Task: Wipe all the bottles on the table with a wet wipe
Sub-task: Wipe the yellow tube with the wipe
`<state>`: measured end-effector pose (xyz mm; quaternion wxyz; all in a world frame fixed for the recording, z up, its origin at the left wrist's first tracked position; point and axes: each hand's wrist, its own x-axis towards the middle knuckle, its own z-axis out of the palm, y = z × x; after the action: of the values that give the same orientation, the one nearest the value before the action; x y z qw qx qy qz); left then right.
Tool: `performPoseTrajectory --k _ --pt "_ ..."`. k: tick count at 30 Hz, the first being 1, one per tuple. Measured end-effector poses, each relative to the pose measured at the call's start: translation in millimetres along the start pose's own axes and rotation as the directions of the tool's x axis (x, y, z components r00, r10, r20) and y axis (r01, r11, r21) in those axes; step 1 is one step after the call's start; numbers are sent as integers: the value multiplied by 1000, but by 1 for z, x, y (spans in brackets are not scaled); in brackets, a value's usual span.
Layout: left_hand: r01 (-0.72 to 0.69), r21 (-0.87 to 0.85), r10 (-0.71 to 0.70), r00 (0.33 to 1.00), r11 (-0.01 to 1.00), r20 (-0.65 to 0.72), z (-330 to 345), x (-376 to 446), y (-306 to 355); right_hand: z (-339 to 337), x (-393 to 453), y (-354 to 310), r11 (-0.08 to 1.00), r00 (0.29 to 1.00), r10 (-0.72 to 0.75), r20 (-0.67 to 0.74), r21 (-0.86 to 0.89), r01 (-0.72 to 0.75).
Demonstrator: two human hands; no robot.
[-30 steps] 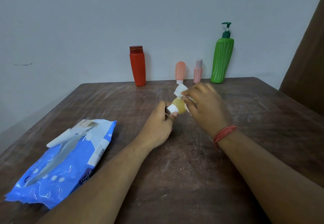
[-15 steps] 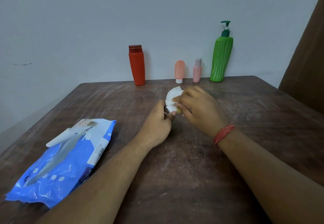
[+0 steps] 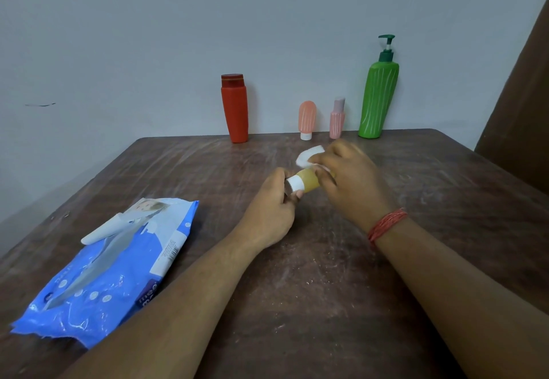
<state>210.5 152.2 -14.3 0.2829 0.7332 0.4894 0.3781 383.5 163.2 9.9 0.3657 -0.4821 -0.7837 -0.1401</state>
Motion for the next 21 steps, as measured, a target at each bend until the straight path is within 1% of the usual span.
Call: performPoseTrajectory --k 2,3,4,5,6,7,9,11,12,15,16,17,19,20,21 --pt "2 -1 -2 1000 1000 -5 0 0 -1 1 -1 -7 995 992 -103 71 2 103" --pt "-1 6 1 1000 1000 -10 0 1 -1 1 1 -4 993 991 -111 74 -35 114" --pt "-9 17 9 1000 1000 -17 1 1 -2 1 4 0 994 996 -75 52 -74 79" --pt "-23 33 24 999 999 -28 2 1 -2 1 6 6 995 1000 -11 24 -100 13" --pt "-39 54 42 998 998 -38 2 1 -1 1 7 10 994 999 43 18 -103 -41" --pt "-55 78 59 997 995 -46 2 1 -1 2 5 11 995 997 60 44 -81 -57" --pt "-75 114 82 995 991 -56 1 1 -2 2 1 4 1000 993 5 118 -2 -5" --pt "-80 133 90 993 988 -71 0 1 -4 3 0 -2 998 989 -51 138 55 44" --pt "-89 144 101 992 986 -80 0 1 -4 3 1 1 998 989 -45 138 42 39" --pt "-145 220 169 981 965 -94 2 2 -5 5 5 14 994 990 39 139 -104 -25" --pt "-154 238 182 978 959 -98 3 2 -4 4 4 15 994 989 49 139 -100 -36" --pt "-153 247 182 978 957 -101 2 2 -4 3 4 12 998 990 31 141 -63 -23" --pt "-132 260 164 981 957 -102 0 3 -6 2 1 -2 998 989 -57 138 41 52" --pt "-122 266 154 983 956 -104 -1 3 -7 2 1 -7 994 986 -92 136 65 83" --pt "-117 273 151 982 955 -109 -2 3 -7 3 1 -10 994 985 -101 139 48 95"
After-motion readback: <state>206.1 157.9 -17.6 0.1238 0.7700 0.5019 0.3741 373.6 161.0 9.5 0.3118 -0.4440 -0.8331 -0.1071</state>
